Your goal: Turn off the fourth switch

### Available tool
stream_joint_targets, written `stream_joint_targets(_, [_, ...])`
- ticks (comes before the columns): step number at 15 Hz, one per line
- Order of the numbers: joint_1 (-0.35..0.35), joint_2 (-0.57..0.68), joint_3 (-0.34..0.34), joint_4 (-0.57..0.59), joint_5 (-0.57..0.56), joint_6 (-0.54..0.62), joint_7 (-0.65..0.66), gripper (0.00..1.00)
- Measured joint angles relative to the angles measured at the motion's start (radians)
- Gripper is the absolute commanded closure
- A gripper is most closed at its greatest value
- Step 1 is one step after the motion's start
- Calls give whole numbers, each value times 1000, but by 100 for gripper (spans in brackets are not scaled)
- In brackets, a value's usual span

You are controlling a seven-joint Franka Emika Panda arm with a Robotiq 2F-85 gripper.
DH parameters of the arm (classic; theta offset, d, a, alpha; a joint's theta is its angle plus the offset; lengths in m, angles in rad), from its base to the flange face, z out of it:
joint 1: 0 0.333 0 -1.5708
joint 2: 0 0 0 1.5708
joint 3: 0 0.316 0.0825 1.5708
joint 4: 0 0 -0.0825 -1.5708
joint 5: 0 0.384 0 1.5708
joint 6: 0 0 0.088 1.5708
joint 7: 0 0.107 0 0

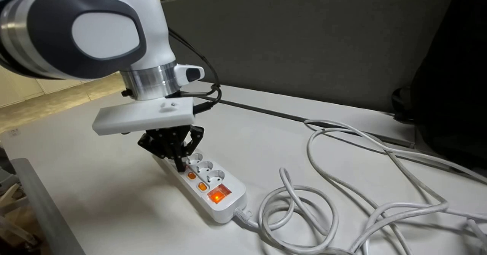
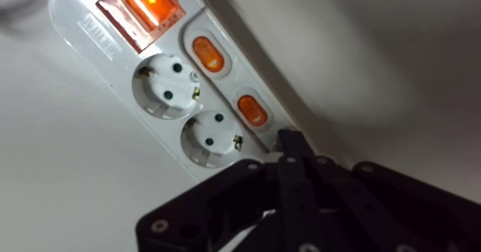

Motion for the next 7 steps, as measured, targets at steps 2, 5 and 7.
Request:
stream_joint_targets(2, [-1, 8, -7, 11, 0, -18, 5, 100])
stream_joint_targets(5, [-4, 15, -13, 31, 3, -45, 17, 100])
stream_joint_targets(7, [-7, 19, -13, 44, 13, -69, 37, 100])
